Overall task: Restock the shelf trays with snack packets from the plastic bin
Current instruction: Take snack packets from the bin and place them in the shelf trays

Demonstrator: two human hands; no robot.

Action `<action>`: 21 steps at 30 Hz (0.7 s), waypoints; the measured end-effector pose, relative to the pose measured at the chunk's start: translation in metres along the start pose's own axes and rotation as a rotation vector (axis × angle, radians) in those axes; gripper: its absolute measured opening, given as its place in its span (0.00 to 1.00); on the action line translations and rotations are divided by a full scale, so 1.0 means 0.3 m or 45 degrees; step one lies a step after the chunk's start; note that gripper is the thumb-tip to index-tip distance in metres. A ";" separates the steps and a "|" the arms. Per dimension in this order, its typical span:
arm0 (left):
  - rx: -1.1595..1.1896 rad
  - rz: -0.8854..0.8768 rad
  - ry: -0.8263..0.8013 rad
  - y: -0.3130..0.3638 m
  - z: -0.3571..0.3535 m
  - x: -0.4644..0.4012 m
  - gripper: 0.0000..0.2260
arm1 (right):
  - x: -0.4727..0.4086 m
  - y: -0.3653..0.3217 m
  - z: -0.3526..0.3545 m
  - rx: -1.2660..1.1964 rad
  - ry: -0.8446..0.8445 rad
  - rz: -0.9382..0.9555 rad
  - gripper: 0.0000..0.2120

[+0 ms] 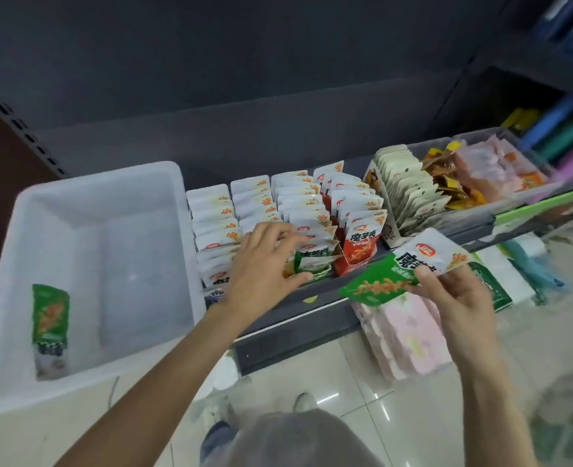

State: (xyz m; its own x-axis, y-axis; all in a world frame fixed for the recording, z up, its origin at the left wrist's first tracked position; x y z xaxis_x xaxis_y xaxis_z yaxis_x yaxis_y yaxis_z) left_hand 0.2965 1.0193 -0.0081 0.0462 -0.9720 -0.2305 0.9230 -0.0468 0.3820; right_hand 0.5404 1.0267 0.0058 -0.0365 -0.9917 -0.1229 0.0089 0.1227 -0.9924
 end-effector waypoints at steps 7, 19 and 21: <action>-0.295 -0.029 0.026 0.059 -0.029 -0.136 0.07 | -0.131 0.097 -0.153 -0.053 -0.398 0.114 0.11; -0.273 0.191 -0.028 -0.002 -0.041 -0.175 0.07 | -0.179 0.271 -0.308 0.332 -0.582 0.351 0.05; -0.257 0.188 -0.037 -0.004 -0.043 -0.179 0.07 | -0.186 0.269 -0.323 0.505 -0.540 0.457 0.08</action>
State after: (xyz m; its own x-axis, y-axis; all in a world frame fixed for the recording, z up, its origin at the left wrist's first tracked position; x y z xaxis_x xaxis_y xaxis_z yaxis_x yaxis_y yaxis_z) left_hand 0.2979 1.0745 -0.0077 0.1778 -0.9713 -0.1582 0.9648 0.1404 0.2222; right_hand 0.4463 1.0954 -0.0677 0.4312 -0.8310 -0.3515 0.3156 0.5039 -0.8040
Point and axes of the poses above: each hand's wrist, its own x-axis away from the middle knuckle, its own z-axis out of the back of the hand, y = z × x, the point moved 9 cm from there along -x, towards the middle knuckle, and after that the axes turned 8 degrees about z, right-handed, at the moved point
